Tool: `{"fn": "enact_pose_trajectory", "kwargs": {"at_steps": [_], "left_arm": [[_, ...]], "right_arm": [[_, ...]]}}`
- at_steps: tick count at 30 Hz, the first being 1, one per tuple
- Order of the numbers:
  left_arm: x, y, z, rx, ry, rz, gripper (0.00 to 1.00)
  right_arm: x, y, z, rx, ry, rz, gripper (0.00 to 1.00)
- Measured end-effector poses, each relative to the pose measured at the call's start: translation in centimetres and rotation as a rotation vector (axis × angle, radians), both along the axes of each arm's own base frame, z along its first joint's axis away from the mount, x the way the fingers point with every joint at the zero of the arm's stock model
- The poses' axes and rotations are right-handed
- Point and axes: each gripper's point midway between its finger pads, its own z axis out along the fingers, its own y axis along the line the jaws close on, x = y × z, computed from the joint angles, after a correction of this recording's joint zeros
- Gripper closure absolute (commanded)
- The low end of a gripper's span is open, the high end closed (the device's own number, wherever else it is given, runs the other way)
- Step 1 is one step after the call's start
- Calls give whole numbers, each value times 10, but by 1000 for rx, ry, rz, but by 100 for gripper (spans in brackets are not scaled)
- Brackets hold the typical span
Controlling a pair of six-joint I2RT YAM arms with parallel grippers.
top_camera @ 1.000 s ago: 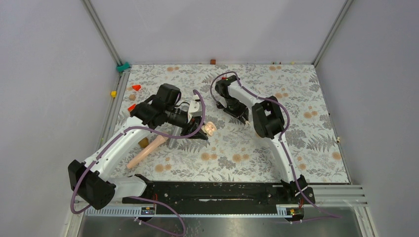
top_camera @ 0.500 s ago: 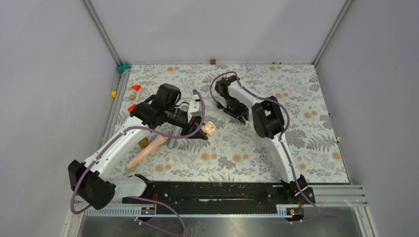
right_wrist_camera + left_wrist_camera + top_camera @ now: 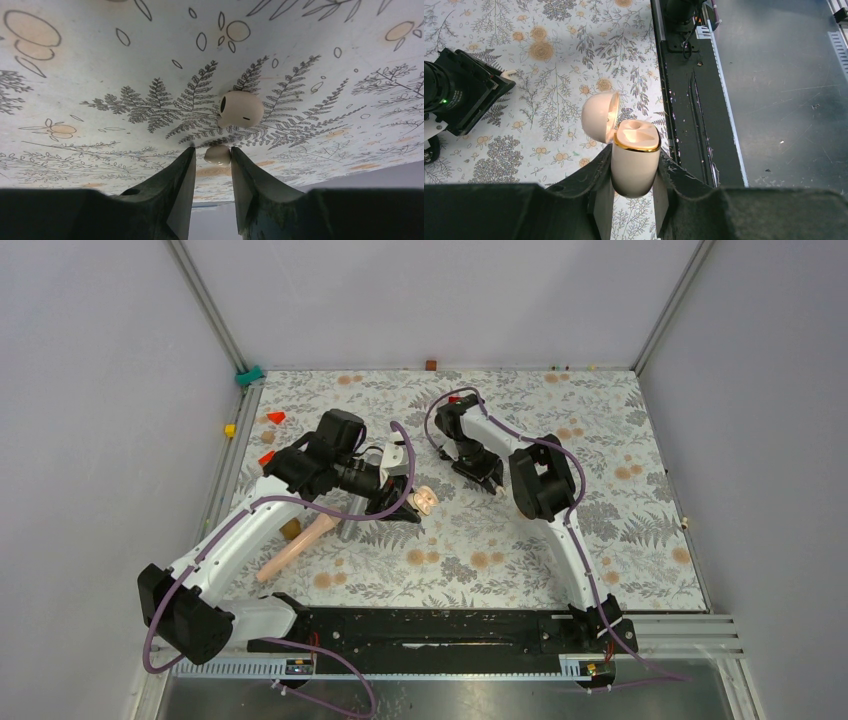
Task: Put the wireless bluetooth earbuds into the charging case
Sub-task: Pick up the earbud from the center of the board.
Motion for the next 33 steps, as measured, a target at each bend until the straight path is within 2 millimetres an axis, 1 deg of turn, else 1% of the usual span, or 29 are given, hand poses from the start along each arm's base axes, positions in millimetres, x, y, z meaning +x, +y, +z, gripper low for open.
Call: {"fn": "enact_pose_trajectory", "kwargs": {"at_steps": [7,15,18,20,22,26,29,32,33], "left_arm": [[0,0,0,0,0,0,100],[0,0,0,0,0,0,100],[-1,0,0,-3,2,-3,100],[-1,0,1,-6,4,-5,100],[-1,-2,3,-14,10,-6,100],[1,-7,7,-43,24,-4,100],[5,-12,5,-55,62,4,100],[13,-18,1,-60,97,21,100],[15,-19,1,-60,102,24,100]], "right_arm": [[-1,0,-1,0,6,0,73],[0,1,0,13,-5,0,75],[-1,8,11,68,-26,-5,75],[-2,16,29,135,-60,-10,75],[-3,26,59,232,-118,-12,75],[-11,44,139,472,-285,-2,75],[-26,53,207,666,-425,20,75],[-45,59,264,834,-530,49,75],[-49,60,272,860,-543,53,75]]}}
